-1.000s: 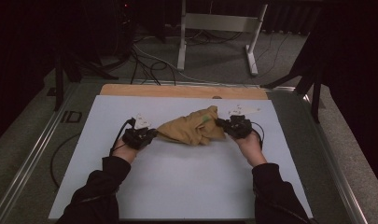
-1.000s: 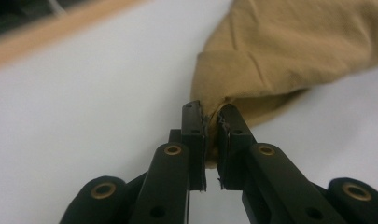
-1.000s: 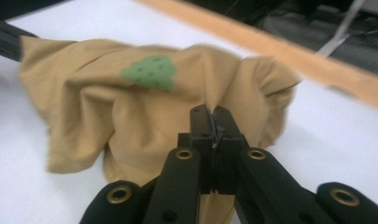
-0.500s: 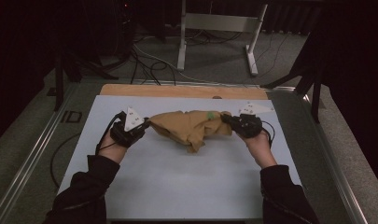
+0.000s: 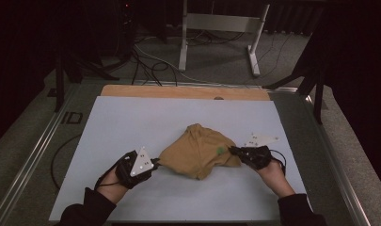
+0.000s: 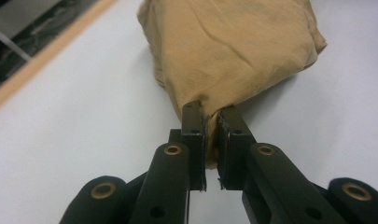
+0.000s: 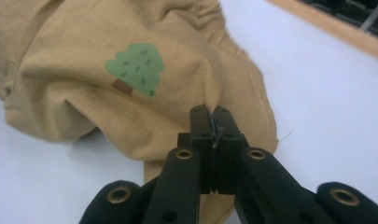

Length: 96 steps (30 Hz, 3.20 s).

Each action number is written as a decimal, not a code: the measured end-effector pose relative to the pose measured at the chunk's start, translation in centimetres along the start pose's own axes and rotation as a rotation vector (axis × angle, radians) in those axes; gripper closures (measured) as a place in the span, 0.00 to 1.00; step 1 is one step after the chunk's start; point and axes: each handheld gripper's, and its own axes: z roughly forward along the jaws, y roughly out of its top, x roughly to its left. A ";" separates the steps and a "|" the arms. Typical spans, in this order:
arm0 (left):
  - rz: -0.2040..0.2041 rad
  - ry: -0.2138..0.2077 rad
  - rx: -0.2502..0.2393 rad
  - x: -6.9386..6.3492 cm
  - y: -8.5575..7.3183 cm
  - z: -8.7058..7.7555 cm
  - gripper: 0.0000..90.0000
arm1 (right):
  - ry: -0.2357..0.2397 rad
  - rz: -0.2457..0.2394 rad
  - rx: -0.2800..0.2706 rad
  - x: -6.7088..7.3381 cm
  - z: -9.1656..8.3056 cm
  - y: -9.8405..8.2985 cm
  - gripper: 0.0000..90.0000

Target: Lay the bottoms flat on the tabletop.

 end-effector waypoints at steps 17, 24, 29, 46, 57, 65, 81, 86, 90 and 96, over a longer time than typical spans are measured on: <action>-0.009 -0.155 0.074 -4.1 -2.6 1.9 0.92 | 0.071 0.038 0.108 2.8 -2.4 -5.7 0.99; -0.001 -0.171 0.098 -4.0 -2.7 1.8 0.91 | 0.083 0.026 0.117 3.3 -2.8 -5.7 0.99; -0.039 -0.213 0.088 -3.7 -2.8 1.6 0.81 | 0.087 0.047 0.116 3.2 -3.0 -5.4 0.88; -0.222 -0.071 0.042 2.6 1.1 0.9 0.28 | 0.049 0.126 -0.022 0.1 -1.9 -0.3 0.28; -0.431 -0.074 0.016 4.4 2.7 6.7 0.27 | -0.011 0.183 0.002 -2.3 3.3 2.3 0.34; -0.525 -0.104 0.078 4.4 2.5 10.5 0.29 | 0.002 0.219 0.068 -2.5 6.4 1.5 0.39; -0.477 -0.131 0.154 3.0 1.2 13.8 0.58 | 0.024 0.171 0.194 -1.6 8.4 -0.2 0.74; -0.426 -0.115 0.142 2.3 1.3 13.9 0.72 | -0.010 0.117 0.192 -0.9 8.3 0.1 0.85; -0.407 -0.119 0.135 2.0 1.4 13.9 0.85 | -0.011 0.097 0.190 -0.8 8.2 0.2 0.88; -0.398 -0.081 0.112 2.3 1.5 13.2 0.90 | -0.026 0.110 0.148 -1.4 7.2 0.5 0.89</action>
